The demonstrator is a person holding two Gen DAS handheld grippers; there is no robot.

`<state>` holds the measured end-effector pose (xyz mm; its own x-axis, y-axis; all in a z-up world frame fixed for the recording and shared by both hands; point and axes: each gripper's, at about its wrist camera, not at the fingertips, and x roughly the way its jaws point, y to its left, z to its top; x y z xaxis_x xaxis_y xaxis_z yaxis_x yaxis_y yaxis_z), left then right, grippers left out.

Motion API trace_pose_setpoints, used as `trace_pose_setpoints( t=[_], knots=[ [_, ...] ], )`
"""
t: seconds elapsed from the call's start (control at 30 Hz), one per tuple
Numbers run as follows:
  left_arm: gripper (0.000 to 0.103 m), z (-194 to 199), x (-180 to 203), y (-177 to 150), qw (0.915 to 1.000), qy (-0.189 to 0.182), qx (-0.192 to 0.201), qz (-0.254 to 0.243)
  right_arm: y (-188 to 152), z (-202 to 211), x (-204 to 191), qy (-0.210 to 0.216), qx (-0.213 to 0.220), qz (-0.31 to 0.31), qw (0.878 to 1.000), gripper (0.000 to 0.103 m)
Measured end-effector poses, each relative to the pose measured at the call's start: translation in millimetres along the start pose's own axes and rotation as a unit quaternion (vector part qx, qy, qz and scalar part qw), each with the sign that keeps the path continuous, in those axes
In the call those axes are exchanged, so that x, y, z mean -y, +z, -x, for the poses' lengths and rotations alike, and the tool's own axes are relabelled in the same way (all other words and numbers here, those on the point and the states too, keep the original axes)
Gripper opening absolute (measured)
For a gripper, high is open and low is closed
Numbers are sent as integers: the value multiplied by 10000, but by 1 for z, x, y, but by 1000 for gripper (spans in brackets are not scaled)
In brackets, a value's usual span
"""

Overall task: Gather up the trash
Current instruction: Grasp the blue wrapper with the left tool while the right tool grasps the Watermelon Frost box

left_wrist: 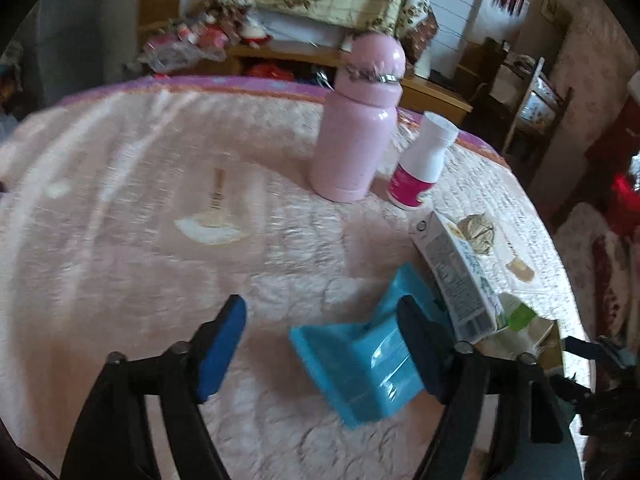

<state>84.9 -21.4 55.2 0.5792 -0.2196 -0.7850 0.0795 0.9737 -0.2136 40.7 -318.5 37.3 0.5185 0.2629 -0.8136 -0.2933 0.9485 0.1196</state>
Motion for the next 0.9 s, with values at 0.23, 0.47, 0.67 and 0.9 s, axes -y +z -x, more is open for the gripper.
trace_pose_setpoints(
  t=[0.23, 0.47, 0.67, 0.9],
  knots=[
    [79, -24, 18, -17, 9961, -394, -592, -529, 3, -11, 21, -30, 116, -436, 9990, 81],
    [79, -4, 26, -59, 9892, -724, -893, -905, -9, 7, 40, -394, -13, -1163, 9924, 80],
    [81, 4, 37, -52, 9910, -628, -661, -984, -27, 22, 63, -547, -98, -1706, 9838, 80],
    [82, -27, 43, -40, 9901, -295, -806, -1109, -39, 20, 54, -740, -176, -1349, 9879, 80]
  ],
)
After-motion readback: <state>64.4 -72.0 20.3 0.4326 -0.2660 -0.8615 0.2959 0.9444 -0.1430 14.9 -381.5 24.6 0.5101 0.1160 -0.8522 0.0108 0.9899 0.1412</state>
